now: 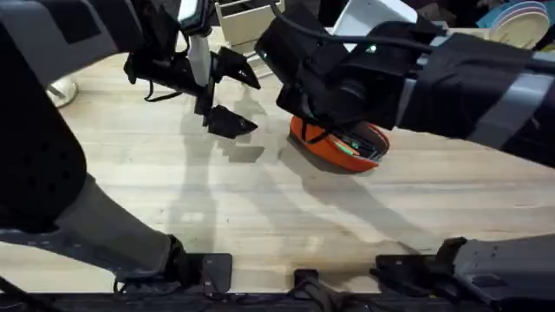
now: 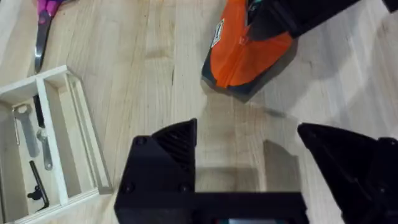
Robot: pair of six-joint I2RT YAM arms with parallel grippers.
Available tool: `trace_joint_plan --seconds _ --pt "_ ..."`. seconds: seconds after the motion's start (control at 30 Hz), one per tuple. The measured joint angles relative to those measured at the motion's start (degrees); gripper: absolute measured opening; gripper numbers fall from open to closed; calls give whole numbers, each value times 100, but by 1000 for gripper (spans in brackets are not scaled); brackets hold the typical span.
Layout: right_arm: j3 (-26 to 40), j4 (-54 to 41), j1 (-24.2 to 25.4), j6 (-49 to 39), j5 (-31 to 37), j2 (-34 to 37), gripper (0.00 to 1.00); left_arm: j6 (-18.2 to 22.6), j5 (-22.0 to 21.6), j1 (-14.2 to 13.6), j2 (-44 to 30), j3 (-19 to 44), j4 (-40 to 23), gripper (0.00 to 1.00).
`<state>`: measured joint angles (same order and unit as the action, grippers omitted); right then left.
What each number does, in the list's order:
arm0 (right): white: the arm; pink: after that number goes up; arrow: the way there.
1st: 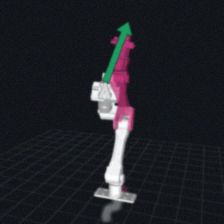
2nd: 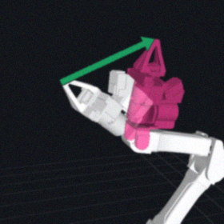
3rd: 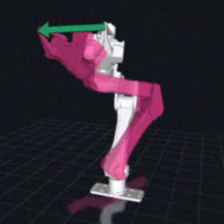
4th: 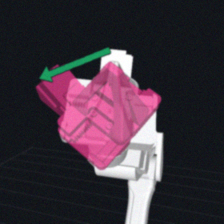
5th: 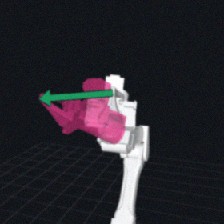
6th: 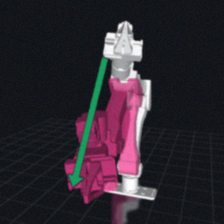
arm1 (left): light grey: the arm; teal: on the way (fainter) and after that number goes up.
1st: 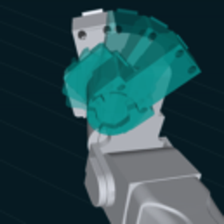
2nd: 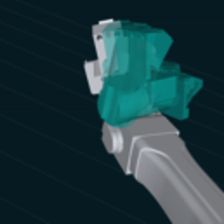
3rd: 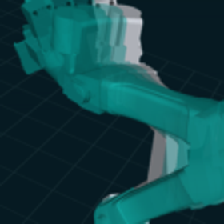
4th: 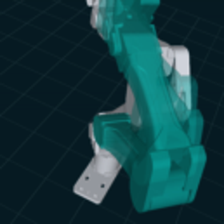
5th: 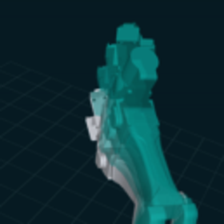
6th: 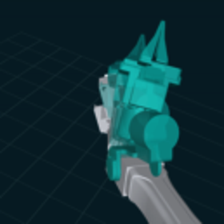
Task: Unzip the bag, pick up the pens from the table one at a time and place them inside, then zip the bag closed.
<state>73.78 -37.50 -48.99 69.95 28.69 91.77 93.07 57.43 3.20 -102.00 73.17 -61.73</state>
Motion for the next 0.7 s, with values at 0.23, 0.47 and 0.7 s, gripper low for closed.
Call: trace_joint_plan --seconds 0.23,0.47,0.7 --pt "0 0 0 -13 0 0 30 -1 0 0 0 0 28 993" --pt "0 0 0 -13 0 0 30 -1 82 -156 -3 0 173 993" --pt "0 2 0 -15 0 0 30 -1 405 -480 -303 0 309 993"
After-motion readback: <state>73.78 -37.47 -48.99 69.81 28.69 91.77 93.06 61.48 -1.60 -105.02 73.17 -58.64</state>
